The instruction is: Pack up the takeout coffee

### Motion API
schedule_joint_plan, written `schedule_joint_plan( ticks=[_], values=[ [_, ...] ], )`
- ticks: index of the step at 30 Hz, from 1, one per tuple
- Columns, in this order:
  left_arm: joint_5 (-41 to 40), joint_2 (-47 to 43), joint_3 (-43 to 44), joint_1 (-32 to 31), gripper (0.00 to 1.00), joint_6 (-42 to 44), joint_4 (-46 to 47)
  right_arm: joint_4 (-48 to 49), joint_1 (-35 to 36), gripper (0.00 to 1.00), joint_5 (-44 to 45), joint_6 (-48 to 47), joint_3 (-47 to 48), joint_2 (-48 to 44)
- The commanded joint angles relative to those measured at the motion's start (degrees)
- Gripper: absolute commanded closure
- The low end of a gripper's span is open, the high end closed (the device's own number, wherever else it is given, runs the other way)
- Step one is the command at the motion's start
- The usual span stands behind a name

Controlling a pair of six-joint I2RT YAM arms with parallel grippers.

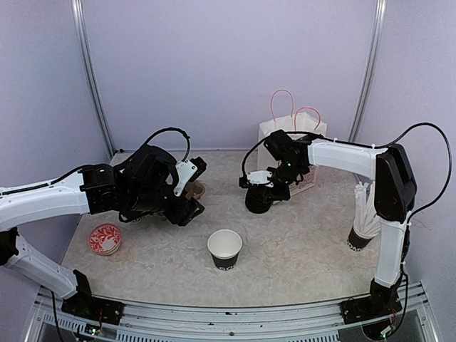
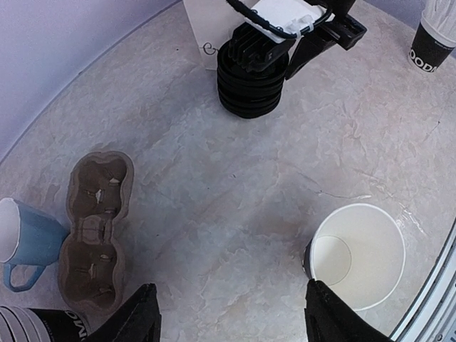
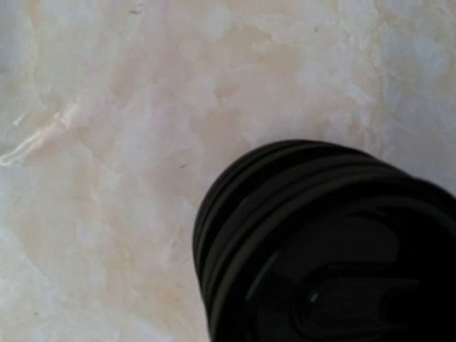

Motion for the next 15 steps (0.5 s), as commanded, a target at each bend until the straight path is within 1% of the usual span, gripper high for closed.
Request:
schedule_joint_plan(
  ticks=[1, 3, 5, 8, 10, 15],
  values=[
    [-0.52, -1.52, -0.5, 0.27, 0.32, -0.66, 1.39, -2.03, 0.55, 0.81, -0.89, 0.78, 2.34, 0.75],
    [-0.64, -1.55, -0.42, 0.22, 0.32, -0.54, 1.43, -2.12, 0.58, 0.83, -1.22, 0.92, 2.38, 0.66],
    [-0.63, -1.57, -0.38, 0.28, 0.32, -0.4, 1.43, -2.1, 0.56, 0.83, -1.41, 1.02, 2.23, 0.66],
    [-0.55, -1.53, -0.37, 0.23, 0.32, -0.42, 1.13, -1.89, 0.6, 0.77, -1.37, 1.14, 1.72, 0.95],
    [-0.56, -1.54, -0.42, 0.22, 0.32, -0.51, 1.03, -1.65, 0.6, 0.76, -1.19, 1.2, 1.42, 1.29],
    [-0.88, -1.64, -0.46, 0.22, 0.32, -0.76, 0.86, -1.99, 0.53, 0.8, -1.29, 1.37, 2.14, 2.3]
  ],
)
